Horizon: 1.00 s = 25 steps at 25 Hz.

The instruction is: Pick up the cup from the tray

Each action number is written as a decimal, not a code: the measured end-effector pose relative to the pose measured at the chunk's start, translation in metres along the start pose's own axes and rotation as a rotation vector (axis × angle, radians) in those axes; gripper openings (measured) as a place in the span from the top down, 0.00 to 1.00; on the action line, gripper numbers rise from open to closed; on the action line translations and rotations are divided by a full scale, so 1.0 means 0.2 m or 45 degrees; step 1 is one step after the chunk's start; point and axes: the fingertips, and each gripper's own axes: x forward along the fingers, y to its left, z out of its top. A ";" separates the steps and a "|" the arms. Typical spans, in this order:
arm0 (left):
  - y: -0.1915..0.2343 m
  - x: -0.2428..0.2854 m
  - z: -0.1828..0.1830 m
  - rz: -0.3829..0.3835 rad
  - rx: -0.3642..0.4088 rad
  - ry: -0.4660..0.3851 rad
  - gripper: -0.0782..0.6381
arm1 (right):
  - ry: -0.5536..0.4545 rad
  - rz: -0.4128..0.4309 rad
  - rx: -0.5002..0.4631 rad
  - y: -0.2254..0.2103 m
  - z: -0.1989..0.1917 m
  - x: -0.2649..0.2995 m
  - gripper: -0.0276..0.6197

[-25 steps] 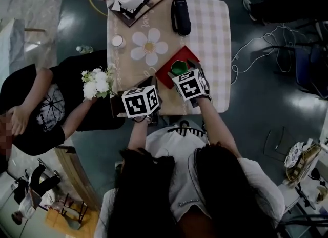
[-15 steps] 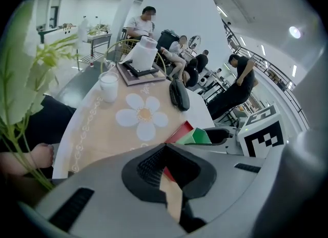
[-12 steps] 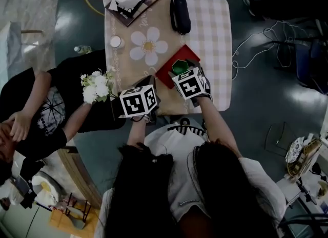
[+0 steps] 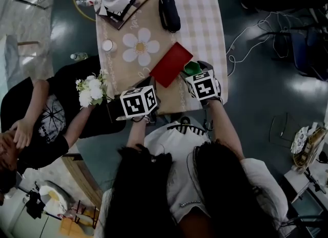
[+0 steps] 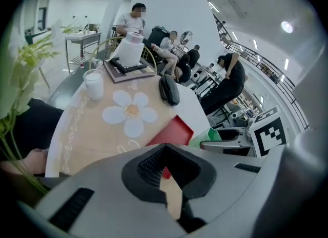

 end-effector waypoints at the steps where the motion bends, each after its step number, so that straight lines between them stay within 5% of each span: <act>1: -0.02 0.01 -0.01 -0.006 0.015 0.006 0.88 | 0.005 -0.018 0.016 -0.03 -0.03 -0.02 0.42; 12: -0.27 0.04 -0.06 -0.111 0.125 0.033 0.88 | 0.021 -0.081 0.164 -0.21 -0.32 -0.09 0.42; 25: -0.27 -0.03 -0.13 -0.074 0.127 -0.004 0.88 | -0.081 -0.060 0.286 -0.22 -0.37 -0.06 0.41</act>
